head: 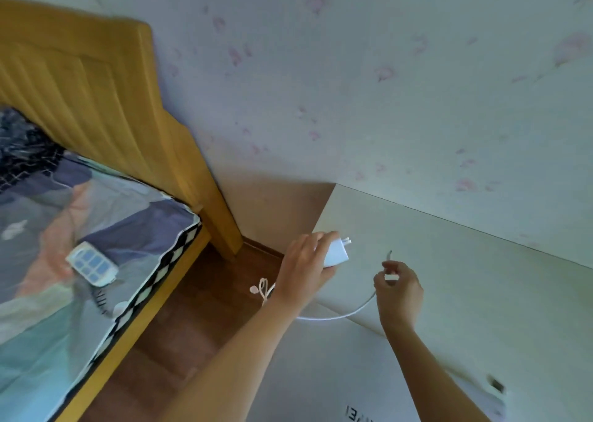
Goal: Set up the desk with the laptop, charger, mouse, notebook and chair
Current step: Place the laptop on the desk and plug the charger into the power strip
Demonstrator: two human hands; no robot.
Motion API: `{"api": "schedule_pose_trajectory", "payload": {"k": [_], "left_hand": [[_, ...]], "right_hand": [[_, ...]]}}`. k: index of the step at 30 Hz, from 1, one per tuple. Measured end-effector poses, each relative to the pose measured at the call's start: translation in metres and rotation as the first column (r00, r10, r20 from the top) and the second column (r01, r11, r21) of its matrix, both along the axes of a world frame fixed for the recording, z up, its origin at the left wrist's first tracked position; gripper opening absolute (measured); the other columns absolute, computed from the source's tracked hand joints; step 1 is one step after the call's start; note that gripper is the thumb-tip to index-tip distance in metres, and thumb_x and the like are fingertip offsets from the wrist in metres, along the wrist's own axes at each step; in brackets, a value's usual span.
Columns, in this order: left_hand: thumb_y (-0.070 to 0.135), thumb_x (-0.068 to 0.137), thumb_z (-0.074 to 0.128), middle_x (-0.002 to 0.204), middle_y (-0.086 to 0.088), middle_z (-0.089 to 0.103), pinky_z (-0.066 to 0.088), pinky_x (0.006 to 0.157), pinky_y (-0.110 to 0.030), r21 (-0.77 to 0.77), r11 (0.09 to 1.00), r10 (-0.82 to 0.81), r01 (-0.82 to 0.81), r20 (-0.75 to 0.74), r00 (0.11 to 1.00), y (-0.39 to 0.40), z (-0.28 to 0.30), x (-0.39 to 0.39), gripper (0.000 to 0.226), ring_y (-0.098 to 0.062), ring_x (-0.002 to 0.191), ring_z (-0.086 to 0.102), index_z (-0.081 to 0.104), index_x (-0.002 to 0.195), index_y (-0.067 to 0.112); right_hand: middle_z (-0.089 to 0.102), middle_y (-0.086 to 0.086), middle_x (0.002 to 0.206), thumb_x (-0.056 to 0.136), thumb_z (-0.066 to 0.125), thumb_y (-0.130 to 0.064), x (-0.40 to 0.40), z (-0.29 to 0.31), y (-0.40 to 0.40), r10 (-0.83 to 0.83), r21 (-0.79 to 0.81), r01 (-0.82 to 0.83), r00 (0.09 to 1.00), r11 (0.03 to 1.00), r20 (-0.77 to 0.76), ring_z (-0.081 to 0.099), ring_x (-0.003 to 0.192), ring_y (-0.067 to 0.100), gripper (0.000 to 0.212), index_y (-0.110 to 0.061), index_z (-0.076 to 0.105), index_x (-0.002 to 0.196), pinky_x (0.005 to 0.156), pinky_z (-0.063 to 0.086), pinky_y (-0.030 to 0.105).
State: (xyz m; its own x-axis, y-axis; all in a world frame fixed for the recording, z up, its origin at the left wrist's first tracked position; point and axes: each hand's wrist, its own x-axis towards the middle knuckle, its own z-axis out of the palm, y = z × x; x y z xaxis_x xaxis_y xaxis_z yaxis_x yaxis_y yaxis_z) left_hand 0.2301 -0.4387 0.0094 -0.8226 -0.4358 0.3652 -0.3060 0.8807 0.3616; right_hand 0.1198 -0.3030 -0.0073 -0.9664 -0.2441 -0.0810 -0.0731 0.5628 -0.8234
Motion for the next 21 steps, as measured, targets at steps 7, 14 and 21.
{"api": "schedule_pose_trajectory", "payload": {"k": [7, 14, 21], "left_hand": [[0.029, 0.074, 0.079, 0.112, -0.001, 0.063, 0.053, 0.080, -0.033, 0.056, 0.975, 0.218, -0.216, -0.032, 0.975, -0.071, 0.005, 0.126, 0.064, -0.021, 0.097, 0.059, 0.046, 0.128, 0.022], [0.030, 0.073, 0.078, 0.110, 0.002, 0.063, 0.051, 0.080, -0.033, 0.065, 0.934, 0.350, -0.351, 0.022, 0.936, -0.125, 0.001, 0.258, 0.064, -0.020, 0.097, 0.058, 0.045, 0.128, 0.026], [0.030, 0.069, 0.075, 0.098, 0.003, 0.066, 0.051, 0.069, -0.039, 0.078, 0.856, 0.509, -0.511, 0.047, 0.860, -0.165, -0.006, 0.377, 0.058, -0.023, 0.088, 0.064, 0.049, 0.121, 0.031]], "right_hand": [[0.069, 0.003, 0.099, 0.088, 0.054, -0.006, 0.099, 0.027, -0.088, 0.200, -0.099, -0.202, 0.979, 0.974, -0.036, 0.064, 0.075, 0.018, 0.020, -0.013, 0.069, 0.099, 0.073, 0.051, 0.029], [0.066, 0.000, 0.092, 0.088, 0.054, -0.004, 0.213, 0.037, -0.158, 0.407, -0.044, -0.422, 0.894, 0.906, -0.189, 0.059, 0.077, 0.014, 0.022, -0.010, 0.069, 0.103, 0.070, 0.039, 0.017], [0.063, 0.006, 0.097, 0.085, 0.056, 0.001, 0.319, 0.023, -0.207, 0.612, 0.099, -0.629, 0.689, 0.771, -0.390, 0.062, 0.066, 0.029, 0.021, -0.008, 0.066, 0.101, 0.055, 0.050, 0.035]]}}
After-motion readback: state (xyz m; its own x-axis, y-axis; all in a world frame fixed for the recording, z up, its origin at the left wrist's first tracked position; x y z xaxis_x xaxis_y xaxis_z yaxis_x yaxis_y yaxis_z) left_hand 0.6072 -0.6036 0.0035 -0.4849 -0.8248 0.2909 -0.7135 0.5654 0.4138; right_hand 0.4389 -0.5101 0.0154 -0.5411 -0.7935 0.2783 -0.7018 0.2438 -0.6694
